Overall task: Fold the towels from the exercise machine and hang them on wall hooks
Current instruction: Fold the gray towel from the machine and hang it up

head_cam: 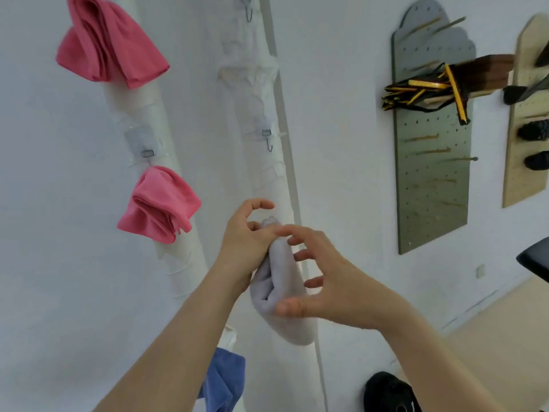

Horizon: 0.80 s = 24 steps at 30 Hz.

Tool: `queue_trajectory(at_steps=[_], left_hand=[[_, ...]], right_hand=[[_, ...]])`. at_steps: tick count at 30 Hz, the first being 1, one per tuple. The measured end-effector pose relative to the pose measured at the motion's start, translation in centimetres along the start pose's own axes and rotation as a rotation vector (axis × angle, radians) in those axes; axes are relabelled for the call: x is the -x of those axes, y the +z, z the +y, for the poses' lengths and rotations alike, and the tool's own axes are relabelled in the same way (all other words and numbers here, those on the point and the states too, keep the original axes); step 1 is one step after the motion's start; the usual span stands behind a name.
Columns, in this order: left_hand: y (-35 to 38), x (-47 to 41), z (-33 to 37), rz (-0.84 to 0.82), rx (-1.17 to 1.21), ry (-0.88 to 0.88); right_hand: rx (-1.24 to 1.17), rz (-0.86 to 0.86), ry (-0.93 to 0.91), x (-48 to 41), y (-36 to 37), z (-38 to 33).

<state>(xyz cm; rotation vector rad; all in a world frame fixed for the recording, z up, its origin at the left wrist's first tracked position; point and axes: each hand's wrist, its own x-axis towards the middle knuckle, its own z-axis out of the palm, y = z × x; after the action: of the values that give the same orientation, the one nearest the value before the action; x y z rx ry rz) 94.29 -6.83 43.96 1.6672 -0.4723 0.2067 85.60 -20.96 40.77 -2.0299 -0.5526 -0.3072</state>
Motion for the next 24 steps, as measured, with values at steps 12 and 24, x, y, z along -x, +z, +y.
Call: queue_trajectory(at_steps=[12, 24], left_hand=[[-1.5, -14.7, -0.3, 0.055, 0.025, -0.253], [-4.4, -23.5, -1.3, -0.205, -0.086, 0.142]], right_hand=[[0.149, 0.561, -0.143, -12.7, -0.4, 3.0], [-0.065, 0.242, 0.097, -25.9, -8.2, 3.6]])
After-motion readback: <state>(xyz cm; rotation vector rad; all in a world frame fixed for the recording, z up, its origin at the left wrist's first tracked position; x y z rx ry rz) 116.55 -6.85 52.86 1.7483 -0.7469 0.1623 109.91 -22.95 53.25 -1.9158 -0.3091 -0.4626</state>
